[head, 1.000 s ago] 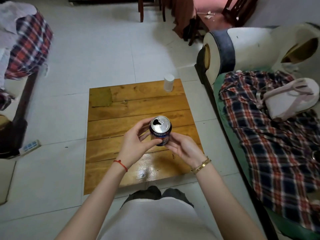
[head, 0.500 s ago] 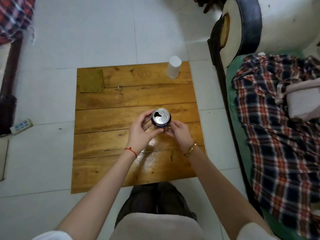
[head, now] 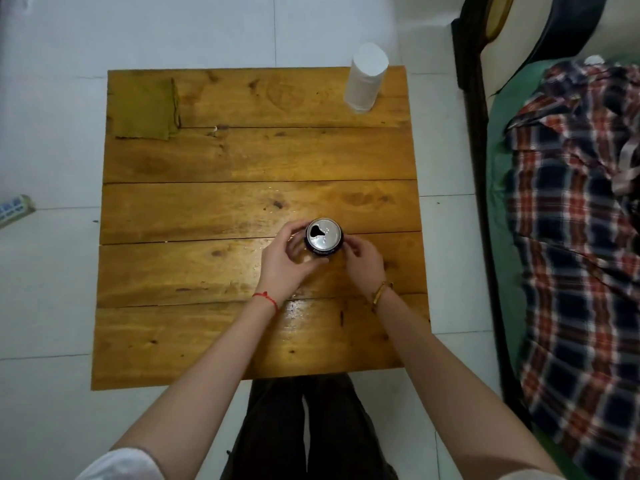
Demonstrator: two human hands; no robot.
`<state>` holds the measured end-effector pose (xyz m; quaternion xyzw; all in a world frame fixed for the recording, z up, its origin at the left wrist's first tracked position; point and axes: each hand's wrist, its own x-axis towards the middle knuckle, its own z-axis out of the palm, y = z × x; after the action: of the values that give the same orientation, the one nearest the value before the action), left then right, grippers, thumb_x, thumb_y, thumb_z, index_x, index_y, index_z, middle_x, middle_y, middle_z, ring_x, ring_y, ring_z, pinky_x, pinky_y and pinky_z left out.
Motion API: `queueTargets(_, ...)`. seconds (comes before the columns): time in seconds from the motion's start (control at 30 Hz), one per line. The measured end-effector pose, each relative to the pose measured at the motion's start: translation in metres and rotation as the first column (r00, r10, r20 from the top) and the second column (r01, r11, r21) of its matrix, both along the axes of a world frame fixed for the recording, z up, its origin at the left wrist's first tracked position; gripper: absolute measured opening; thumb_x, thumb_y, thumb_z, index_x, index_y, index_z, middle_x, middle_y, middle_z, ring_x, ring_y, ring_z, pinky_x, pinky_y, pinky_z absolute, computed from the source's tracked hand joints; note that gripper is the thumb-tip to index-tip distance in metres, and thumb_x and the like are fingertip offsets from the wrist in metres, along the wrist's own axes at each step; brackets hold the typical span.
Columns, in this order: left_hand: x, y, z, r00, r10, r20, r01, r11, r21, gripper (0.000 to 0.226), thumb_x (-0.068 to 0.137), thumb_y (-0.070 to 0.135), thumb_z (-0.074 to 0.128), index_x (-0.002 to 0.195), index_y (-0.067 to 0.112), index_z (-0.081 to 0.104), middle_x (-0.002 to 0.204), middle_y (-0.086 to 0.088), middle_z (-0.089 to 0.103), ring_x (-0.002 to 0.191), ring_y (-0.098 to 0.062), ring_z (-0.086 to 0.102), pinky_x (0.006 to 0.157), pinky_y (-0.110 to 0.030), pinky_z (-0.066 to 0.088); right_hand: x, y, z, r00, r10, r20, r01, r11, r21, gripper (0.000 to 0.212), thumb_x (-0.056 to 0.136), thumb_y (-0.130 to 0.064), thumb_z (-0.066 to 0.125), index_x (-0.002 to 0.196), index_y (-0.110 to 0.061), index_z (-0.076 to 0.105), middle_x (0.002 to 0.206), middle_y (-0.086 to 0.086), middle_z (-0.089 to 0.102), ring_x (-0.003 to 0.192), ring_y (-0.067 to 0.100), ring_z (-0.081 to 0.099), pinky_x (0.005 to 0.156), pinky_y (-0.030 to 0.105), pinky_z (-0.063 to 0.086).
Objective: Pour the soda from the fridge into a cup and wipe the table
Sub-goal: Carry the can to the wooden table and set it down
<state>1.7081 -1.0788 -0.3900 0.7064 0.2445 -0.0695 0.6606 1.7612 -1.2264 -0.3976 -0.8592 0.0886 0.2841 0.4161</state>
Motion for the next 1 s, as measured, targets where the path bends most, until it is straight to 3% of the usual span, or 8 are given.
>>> queueTargets(0.13, -0.004, -0.001, -0.022, 1.0, -0.017, 0.005, 0.017, 1.0, 0.011, 0.07, 0.061, -0.005, 0.086, 0.121, 0.017, 0.058, 0.126, 0.005, 0.063, 0.122, -0.01, 0.059, 0.106, -0.036, 0.046, -0.008, 0.0, -0.034, 0.999, 0.037, 0.011, -0.037, 0.999, -0.031, 0.031, 0.098, -0.013, 0.049, 0.124, -0.017, 0.065, 0.118, 0.013, 0.064, 0.11, 0.026, 0.059, 0.084, 0.021, 0.038)
queueTargets(0.27, -0.008, -0.003, -0.035, 0.999, -0.023, 0.023, 0.022, 0.999, 0.028, 0.07, 0.062, -0.003, 0.086, 0.117, 0.029, 0.058, 0.127, 0.007, 0.063, 0.122, -0.008, 0.058, 0.105, -0.032, 0.046, -0.016, 0.0, -0.048, 1.0, 0.024, 0.005, -0.024, 0.999, -0.032, 0.034, 0.098, -0.01, 0.048, 0.13, -0.014, 0.059, 0.12, 0.013, 0.059, 0.109, 0.025, 0.058, 0.082, 0.015, 0.033)
queueTargets(0.43, -0.012, -0.005, -0.046, 0.999, -0.032, 0.023, 0.032, 0.999, 0.017, 0.069, 0.063, -0.007, 0.084, 0.123, 0.013, 0.055, 0.125, 0.0, 0.064, 0.119, -0.007, 0.06, 0.104, -0.03, 0.047, -0.024, 0.0, -0.056, 1.0, 0.018, 0.011, -0.018, 1.0, -0.008, 0.036, 0.096, -0.005, 0.048, 0.13, -0.008, 0.057, 0.126, 0.013, 0.059, 0.118, 0.025, 0.055, 0.09, 0.017, 0.034)
queueTargets(0.57, -0.014, -0.007, -0.042, 0.997, -0.076, 0.026, 0.074, 0.993, 0.087, 0.07, 0.063, -0.004, 0.085, 0.124, 0.012, 0.053, 0.12, 0.011, 0.063, 0.116, 0.0, 0.06, 0.102, -0.021, 0.046, -0.027, -0.002, -0.054, 1.0, 0.008, 0.012, -0.008, 1.0, 0.002, 0.035, 0.096, -0.005, 0.049, 0.13, -0.007, 0.057, 0.129, 0.012, 0.059, 0.121, 0.024, 0.054, 0.095, 0.02, 0.035)
queueTargets(0.63, -0.014, -0.006, -0.038, 0.992, -0.123, -0.001, 0.122, 0.978, 0.168, 0.078, 0.064, 0.006, 0.088, 0.13, 0.017, 0.049, 0.125, 0.016, 0.059, 0.119, 0.003, 0.055, 0.105, -0.019, 0.043, -0.028, -0.004, -0.047, 1.0, 0.013, -0.008, -0.013, 1.0, 0.007, 0.036, 0.096, -0.007, 0.049, 0.131, -0.009, 0.056, 0.131, 0.011, 0.059, 0.123, 0.024, 0.054, 0.102, 0.026, 0.039)
queueTargets(0.77, -0.017, -0.001, -0.016, 0.971, -0.209, -0.113, 0.232, 0.937, 0.26, 0.106, 0.065, 0.017, 0.089, 0.151, 0.018, 0.027, 0.149, 0.004, 0.041, 0.134, -0.005, 0.038, 0.11, -0.02, 0.029, -0.028, -0.011, -0.016, 0.998, 0.063, -0.01, -0.064, 0.997, -0.033, 0.041, 0.1, -0.018, 0.046, 0.14, -0.011, 0.047, 0.136, 0.008, 0.056, 0.127, 0.023, 0.05, 0.107, 0.037, 0.041)
queueTargets(1.0, -0.046, 0.025, 0.059, 0.923, -0.32, -0.211, 0.384, 0.781, 0.493, 0.071, 0.085, 0.027, 0.073, 0.147, 0.018, 0.039, 0.152, -0.004, 0.04, 0.141, -0.022, 0.035, 0.117, -0.036, 0.027, -0.032, -0.027, 0.06, 0.955, 0.279, 0.105, -0.261, 0.953, -0.156, 0.045, 0.102, -0.019, 0.041, 0.145, -0.01, 0.039, 0.145, 0.01, 0.046, 0.137, 0.026, 0.036, 0.114, 0.037, 0.026)
